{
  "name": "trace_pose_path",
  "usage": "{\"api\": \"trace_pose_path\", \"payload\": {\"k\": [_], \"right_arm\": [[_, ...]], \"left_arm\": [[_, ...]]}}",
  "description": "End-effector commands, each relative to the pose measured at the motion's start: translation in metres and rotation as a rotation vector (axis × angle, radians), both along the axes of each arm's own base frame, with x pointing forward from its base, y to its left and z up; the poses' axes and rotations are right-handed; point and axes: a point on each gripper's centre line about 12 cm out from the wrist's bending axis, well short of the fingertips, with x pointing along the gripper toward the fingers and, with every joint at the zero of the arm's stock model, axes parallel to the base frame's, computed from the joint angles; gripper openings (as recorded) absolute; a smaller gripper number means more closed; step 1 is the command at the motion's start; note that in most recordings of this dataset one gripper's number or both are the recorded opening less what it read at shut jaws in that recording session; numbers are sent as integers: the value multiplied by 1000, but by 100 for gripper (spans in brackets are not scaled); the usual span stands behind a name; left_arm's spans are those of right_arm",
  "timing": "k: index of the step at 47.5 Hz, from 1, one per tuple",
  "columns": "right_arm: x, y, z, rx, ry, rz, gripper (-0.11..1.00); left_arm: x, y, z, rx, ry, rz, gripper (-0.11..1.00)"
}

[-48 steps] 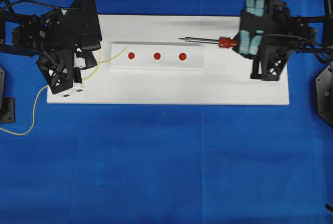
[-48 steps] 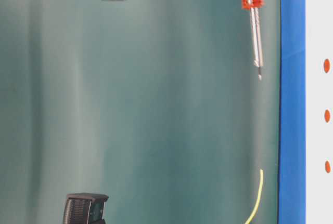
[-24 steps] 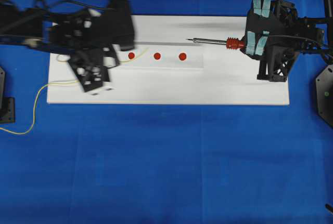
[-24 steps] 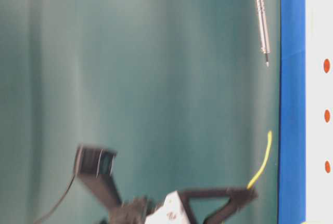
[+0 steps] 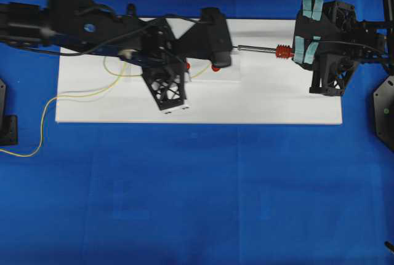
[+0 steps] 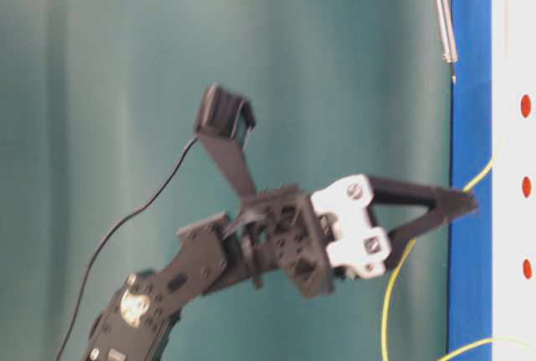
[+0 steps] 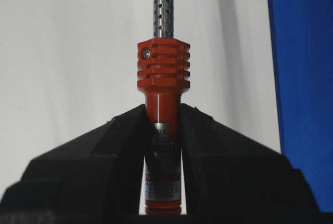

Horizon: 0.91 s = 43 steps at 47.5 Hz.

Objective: Touch the tip of the soldering iron to the tip of the solder at the mark.
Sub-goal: 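Move wire and iron to the right red dot, tips meeting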

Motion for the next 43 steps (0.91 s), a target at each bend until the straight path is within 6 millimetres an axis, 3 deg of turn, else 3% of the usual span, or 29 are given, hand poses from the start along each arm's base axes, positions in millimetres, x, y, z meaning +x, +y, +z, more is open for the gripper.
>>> {"api": "trace_pose_path", "payload": {"k": [1, 26, 43], "right_arm": [[0, -3, 5, -8, -23, -11, 6], [-1, -3, 2, -7, -31, -10, 6], [17, 6, -3, 6, -21, 38, 6]], "left_arm": [[11, -3, 15, 8, -42, -12, 2], [13, -1, 4, 1, -3, -3, 2], [12, -1, 3, 0, 5, -3, 2]]}}
